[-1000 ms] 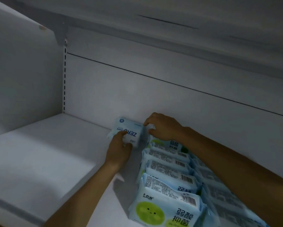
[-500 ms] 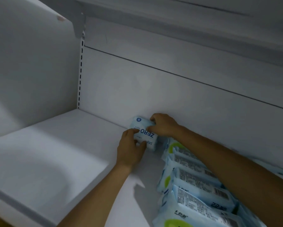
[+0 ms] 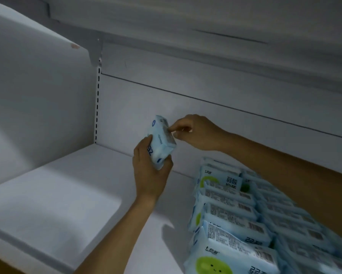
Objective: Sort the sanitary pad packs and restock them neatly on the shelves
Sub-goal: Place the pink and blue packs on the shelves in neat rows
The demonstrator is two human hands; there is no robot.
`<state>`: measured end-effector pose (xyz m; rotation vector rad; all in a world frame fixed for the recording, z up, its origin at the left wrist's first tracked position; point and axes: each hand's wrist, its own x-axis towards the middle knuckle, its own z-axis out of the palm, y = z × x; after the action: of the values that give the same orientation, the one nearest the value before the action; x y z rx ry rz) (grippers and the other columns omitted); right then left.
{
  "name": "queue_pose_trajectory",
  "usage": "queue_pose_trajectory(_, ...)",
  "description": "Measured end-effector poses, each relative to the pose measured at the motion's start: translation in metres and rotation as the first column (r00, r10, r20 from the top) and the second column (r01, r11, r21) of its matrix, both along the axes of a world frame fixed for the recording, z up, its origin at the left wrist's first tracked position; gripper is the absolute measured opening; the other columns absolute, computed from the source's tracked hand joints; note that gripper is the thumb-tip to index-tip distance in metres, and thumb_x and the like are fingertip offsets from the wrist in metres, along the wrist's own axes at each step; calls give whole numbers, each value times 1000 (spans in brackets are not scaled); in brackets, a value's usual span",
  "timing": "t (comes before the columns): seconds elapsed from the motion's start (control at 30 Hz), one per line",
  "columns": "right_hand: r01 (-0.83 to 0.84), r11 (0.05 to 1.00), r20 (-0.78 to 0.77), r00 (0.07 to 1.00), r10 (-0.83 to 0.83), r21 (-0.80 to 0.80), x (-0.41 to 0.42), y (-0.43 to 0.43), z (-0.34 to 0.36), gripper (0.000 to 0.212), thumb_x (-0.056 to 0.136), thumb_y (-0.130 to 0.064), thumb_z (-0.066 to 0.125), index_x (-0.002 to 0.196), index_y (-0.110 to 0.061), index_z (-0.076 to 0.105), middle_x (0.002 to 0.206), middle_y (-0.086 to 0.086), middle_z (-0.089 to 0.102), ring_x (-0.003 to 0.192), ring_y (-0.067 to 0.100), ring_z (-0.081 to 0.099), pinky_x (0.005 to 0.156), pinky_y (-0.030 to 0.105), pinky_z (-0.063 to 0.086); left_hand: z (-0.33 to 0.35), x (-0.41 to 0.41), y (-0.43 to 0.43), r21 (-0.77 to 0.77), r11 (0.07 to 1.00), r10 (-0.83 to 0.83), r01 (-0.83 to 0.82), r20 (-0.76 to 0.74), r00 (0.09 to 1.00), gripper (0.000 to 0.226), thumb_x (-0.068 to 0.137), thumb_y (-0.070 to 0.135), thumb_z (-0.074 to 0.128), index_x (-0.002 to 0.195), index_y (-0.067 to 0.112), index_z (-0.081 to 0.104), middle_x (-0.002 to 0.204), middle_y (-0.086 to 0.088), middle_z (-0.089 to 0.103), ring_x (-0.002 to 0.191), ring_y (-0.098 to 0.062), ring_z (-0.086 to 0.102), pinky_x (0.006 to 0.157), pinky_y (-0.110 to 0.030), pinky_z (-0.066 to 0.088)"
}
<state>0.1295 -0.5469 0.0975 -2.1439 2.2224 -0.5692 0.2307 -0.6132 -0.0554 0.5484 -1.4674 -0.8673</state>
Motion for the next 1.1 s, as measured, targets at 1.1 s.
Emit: queue_pose_trajectory(1.1,339,923,8,939,-344,-184,-112,93,-25,51,78,-41,76,116,-19,52,104,4,64,88,21,62,75,38,53,-8,-62,29,320,659,-731,681,57,680,15,91,7,59,106,6,63,100,-21,65,91,-23,62,74,-25,52)
